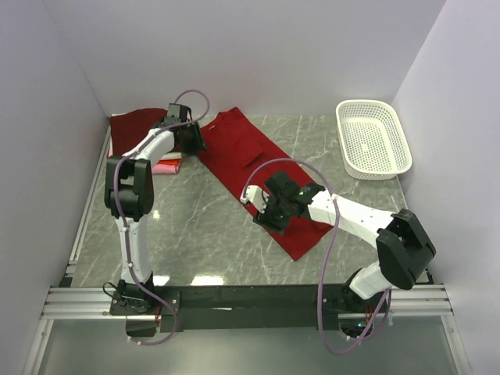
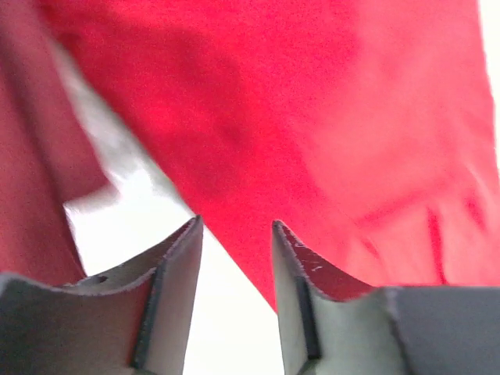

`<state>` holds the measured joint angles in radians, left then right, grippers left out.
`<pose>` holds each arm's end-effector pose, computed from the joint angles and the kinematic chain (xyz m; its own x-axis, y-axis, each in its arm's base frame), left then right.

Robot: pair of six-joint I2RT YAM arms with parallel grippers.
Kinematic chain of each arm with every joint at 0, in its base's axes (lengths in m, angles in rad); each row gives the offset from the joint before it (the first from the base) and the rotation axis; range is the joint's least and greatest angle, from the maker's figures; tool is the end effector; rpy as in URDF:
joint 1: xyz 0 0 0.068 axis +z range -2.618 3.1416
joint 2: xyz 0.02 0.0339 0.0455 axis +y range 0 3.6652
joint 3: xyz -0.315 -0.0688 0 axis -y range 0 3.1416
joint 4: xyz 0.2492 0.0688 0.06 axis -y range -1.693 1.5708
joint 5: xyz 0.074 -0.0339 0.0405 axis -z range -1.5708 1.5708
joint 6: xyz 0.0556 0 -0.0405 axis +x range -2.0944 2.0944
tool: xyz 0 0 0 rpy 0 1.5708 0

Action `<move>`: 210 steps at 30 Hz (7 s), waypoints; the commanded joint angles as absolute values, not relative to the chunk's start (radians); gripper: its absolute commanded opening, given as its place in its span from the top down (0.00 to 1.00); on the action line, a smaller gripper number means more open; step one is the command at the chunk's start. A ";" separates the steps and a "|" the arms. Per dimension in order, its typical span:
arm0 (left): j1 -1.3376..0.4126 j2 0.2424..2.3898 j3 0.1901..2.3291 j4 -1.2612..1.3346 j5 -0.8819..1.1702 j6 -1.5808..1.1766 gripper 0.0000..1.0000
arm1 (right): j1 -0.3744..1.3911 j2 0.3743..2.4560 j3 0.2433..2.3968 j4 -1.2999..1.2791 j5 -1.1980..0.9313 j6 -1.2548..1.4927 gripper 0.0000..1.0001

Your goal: Fold and stack the t-shirts

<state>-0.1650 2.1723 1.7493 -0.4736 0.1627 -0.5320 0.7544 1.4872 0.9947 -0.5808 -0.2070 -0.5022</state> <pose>0.5219 -0.0960 0.2250 -0.7969 -0.3748 -0.4738 -0.1652 0.8896 -0.4257 0.2129 0.2158 0.2496 -0.2043 -0.8385 -0.5052 -0.9584 0.2765 -0.0714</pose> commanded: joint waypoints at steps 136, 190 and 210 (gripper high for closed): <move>-1.489 1.496 0.765 -0.152 -0.127 -0.302 0.95 | -0.084 1.238 1.065 -0.756 -0.873 -0.647 0.18; -0.264 2.364 1.799 -0.316 0.267 -0.692 0.90 | -0.087 1.316 1.074 -0.784 -0.862 -0.664 0.18; -0.175 2.550 2.203 -0.400 0.391 -0.710 0.63 | -0.089 1.397 1.091 -0.770 -0.825 -0.663 0.17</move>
<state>-0.1867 2.6286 2.2654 -0.3950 0.3855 -0.7628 -0.0795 1.3788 1.0389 -0.7746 -0.8268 -0.6487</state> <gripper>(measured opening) 0.295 0.827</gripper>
